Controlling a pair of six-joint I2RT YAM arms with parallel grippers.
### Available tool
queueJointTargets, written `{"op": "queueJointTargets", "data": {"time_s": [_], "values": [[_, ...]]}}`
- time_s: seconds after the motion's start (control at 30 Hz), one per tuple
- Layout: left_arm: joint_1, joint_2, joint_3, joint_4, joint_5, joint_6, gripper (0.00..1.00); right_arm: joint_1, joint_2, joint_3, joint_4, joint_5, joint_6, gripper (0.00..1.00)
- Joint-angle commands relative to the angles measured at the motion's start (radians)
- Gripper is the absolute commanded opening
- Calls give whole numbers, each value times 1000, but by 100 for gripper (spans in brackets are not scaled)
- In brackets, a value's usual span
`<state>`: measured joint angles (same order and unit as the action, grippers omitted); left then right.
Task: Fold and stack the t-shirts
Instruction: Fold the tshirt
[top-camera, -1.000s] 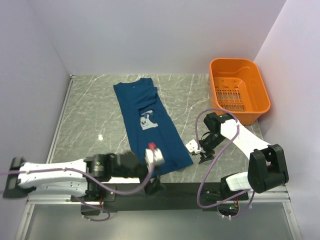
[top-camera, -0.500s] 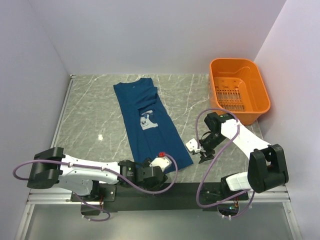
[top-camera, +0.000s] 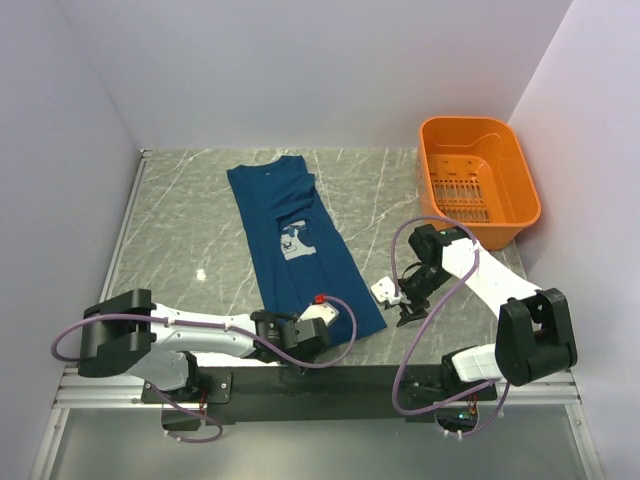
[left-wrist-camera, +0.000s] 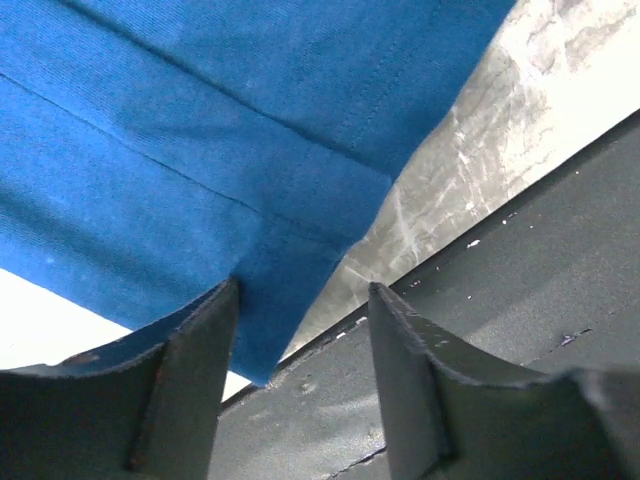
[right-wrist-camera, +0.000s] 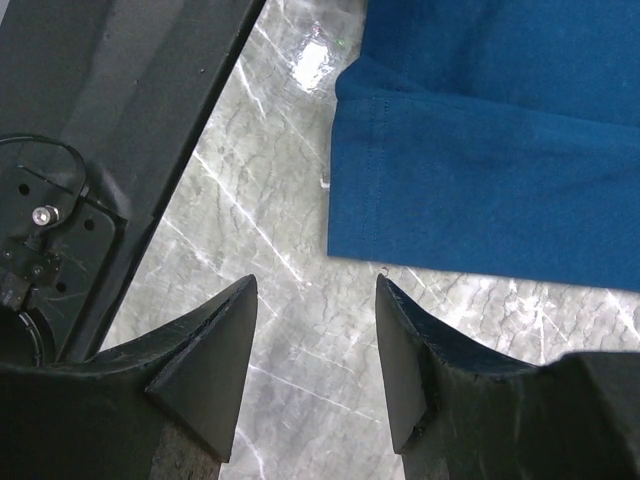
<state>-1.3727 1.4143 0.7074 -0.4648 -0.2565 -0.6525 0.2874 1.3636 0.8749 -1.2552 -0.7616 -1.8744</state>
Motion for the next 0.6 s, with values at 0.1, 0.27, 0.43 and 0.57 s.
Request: {"op": "queueJointTargets", "data": {"time_s": [0.1,0.27,0.43,0.57], "values": [[14,31,-34,51,46,-53,44,27,-6,-28,40,-5,23,57],[15,92,-28,61,49,-62,25,94,-8,-43,98,15,66,57],[14,103,-13,58,62,-67,9,154,-6,-66,164,44,122,56],[14,68,-13,69,88,-61,1,206,-30,-120,265,90,149,55]]}}
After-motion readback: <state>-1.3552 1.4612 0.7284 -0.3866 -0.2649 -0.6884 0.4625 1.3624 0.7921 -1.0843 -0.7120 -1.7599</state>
